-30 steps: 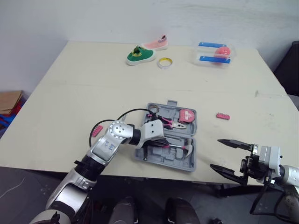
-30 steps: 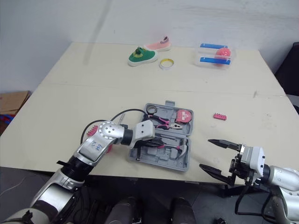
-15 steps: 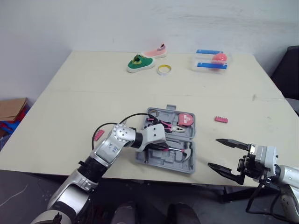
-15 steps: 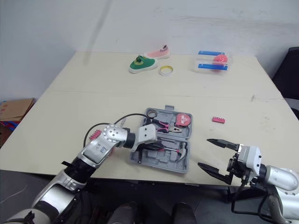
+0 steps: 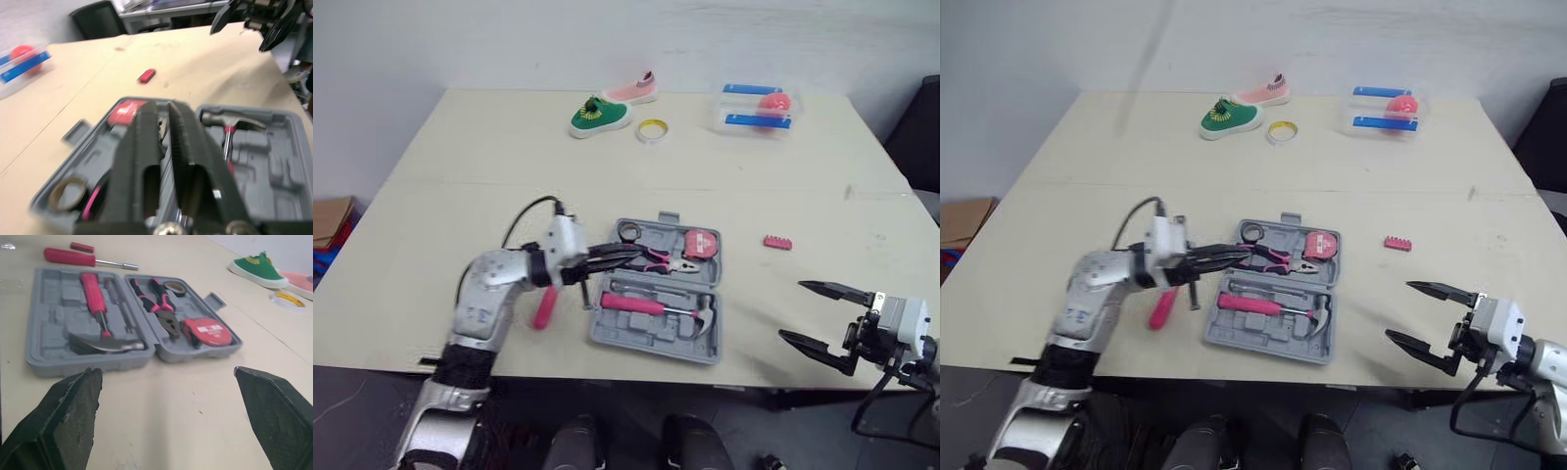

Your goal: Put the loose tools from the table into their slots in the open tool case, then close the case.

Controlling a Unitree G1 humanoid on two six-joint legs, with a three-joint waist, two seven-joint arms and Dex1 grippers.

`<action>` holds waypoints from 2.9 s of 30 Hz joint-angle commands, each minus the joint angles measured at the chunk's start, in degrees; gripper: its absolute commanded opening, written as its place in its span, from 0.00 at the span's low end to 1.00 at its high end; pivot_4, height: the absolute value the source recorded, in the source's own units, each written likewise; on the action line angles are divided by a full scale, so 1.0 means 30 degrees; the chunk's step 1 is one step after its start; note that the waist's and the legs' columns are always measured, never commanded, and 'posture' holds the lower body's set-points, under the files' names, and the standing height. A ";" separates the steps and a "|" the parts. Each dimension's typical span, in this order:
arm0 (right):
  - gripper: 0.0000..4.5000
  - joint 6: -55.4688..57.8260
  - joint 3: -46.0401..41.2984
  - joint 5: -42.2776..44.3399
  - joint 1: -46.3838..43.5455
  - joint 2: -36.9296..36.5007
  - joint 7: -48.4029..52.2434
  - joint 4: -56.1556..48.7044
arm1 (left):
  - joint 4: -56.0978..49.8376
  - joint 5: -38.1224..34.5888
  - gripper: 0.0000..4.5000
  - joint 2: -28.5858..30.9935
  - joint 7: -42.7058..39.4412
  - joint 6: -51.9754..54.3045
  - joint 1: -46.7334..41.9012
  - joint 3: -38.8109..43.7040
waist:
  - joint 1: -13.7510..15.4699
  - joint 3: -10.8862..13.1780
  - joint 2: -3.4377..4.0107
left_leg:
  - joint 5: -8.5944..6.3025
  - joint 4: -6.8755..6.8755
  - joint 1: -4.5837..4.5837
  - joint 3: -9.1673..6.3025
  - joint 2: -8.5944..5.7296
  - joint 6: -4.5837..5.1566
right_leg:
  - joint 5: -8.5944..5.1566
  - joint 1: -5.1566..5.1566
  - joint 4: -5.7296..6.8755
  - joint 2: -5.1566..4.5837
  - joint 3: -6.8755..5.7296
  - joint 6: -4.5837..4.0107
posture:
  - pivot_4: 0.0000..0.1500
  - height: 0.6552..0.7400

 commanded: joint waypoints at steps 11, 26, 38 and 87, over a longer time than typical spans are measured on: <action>1.00 -0.4033 -0.2802 -0.0478 -0.2897 -0.2754 0.1578 0.9813 | 0.2973 -0.0756 1.00 0.5179 0.1711 -0.0467 1.0787 1.3697 | -0.0441 0.0145 -0.0053 | -0.0110 -0.0040 -0.0015 -0.0008 0.0015 -0.0062 | -0.0022 -0.0090 0.0022 -0.0053 0.0173 -0.0044 | 1.00 1.00; 1.00 -0.7124 -0.2726 -0.1618 -0.4814 -0.3894 0.1712 1.7615 | 0.4438 -0.1882 1.00 0.4417 0.3875 -0.1183 1.4261 1.7246 | -0.0773 0.0155 -0.0050 | -0.0110 -0.0275 0.0015 -0.0001 0.0039 -0.0178 | -0.0090 -0.0146 -0.0060 -0.0044 0.0154 -0.0164 | 1.00 1.00; 1.00 -0.2133 -0.0663 0.0707 -0.5676 0.0341 0.2674 0.8138 | -0.4244 -0.4667 1.00 0.3456 0.6600 0.5786 1.3322 1.4273 | -0.0713 0.0165 -0.0032 | -0.0006 -0.0269 0.0035 0.0003 0.0057 -0.0339 | -0.0092 -0.0140 0.0036 -0.0009 0.0173 -0.0169 | 1.00 1.00; 1.00 0.6038 0.3941 0.1877 -0.5204 0.2947 -0.2609 -0.7183 | 0.3211 -0.0212 0.14 0.2526 0.4150 0.3438 0.7444 0.5669 | -0.0490 0.0166 -0.0054 | 0.0050 -0.0258 0.0037 -0.0009 0.0022 -0.0262 | -0.0097 -0.0186 0.0181 -0.0033 0.0169 -0.0179 | 1.00 1.00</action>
